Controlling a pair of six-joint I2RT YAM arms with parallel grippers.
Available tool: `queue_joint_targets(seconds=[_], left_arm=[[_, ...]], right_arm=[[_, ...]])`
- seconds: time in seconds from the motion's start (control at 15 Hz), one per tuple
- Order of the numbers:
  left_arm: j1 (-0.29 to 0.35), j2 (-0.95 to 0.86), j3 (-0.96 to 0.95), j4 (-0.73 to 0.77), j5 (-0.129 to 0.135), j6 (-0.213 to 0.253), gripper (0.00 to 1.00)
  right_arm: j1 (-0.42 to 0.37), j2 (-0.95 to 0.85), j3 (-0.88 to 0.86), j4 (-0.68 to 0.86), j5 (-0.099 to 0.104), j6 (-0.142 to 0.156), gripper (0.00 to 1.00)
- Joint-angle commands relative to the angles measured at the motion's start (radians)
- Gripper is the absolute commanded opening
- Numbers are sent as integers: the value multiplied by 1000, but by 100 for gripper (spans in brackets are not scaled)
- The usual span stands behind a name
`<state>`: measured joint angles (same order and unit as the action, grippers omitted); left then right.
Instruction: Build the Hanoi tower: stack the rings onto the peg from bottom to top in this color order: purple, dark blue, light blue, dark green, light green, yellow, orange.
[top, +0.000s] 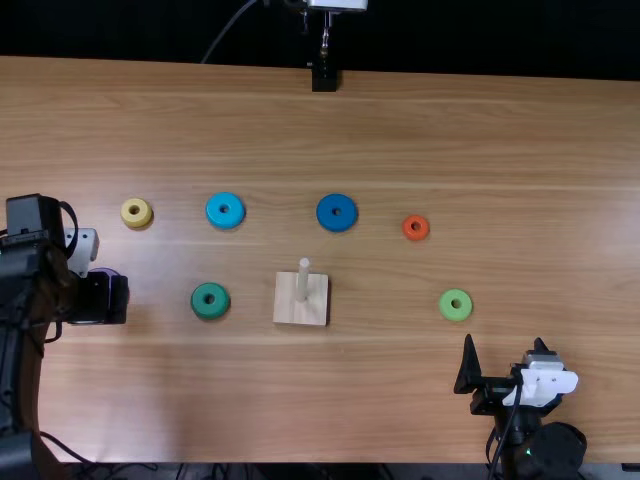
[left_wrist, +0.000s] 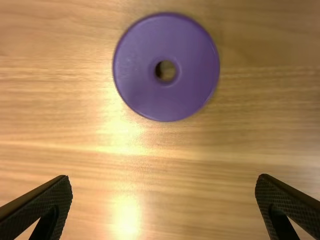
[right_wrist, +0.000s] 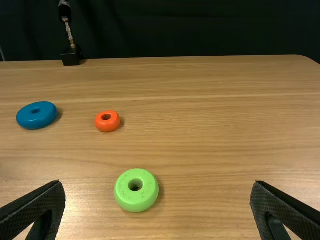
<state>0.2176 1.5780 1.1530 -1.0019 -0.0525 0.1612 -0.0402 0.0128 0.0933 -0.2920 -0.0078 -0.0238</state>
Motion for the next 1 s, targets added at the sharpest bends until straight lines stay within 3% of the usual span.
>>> queue_joint_targets(seconds=[0.0,0.33,0.93], left_arm=[[0,40,34,4,1,58,100],[-1,142,30,218,5,54,100],[-23,251,30,225,5,54,100]], right_arm=[[-13,-13,-78,-37,0,2,100],[-13,-13,-78,-37,0,2,100],[-13,-13,-78,-37,0,2,100]])
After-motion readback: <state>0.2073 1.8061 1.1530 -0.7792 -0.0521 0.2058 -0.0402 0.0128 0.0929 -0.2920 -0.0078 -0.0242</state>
